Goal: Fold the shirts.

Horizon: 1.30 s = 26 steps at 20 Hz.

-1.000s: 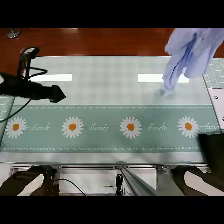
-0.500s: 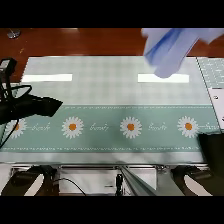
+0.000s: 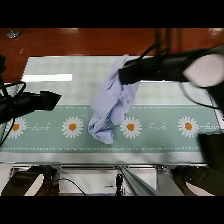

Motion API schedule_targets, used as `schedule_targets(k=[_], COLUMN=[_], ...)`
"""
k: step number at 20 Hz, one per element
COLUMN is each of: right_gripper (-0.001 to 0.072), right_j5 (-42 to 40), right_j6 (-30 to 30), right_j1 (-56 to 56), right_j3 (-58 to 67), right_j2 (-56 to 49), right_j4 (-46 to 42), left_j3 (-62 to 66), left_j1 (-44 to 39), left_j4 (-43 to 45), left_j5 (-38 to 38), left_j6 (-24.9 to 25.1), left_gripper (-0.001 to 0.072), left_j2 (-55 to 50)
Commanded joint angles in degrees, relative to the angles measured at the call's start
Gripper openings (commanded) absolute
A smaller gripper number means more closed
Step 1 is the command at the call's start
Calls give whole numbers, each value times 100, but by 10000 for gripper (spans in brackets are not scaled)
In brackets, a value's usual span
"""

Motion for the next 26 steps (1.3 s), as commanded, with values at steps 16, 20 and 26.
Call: schedule_targets(k=[16,20,26], right_gripper=[622,622,622], right_j5=[1368,599,374], right_j6=[-186,-210,-811], right_j1=[-3220,-3816,-3814], right_j3=[-1414,-3169,-4135], right_j2=[431,1270,1311], right_j4=[-70,531,1416], left_j3=[-313,-400,2], left_j1=[1257,699,142], left_j4=[-2094,-4922,-4240], left_j5=[-820,-1834,-1235], left_j6=[1117,3292,3132], left_gripper=[702,702,702], left_j2=[-1134,-2798,-3969])
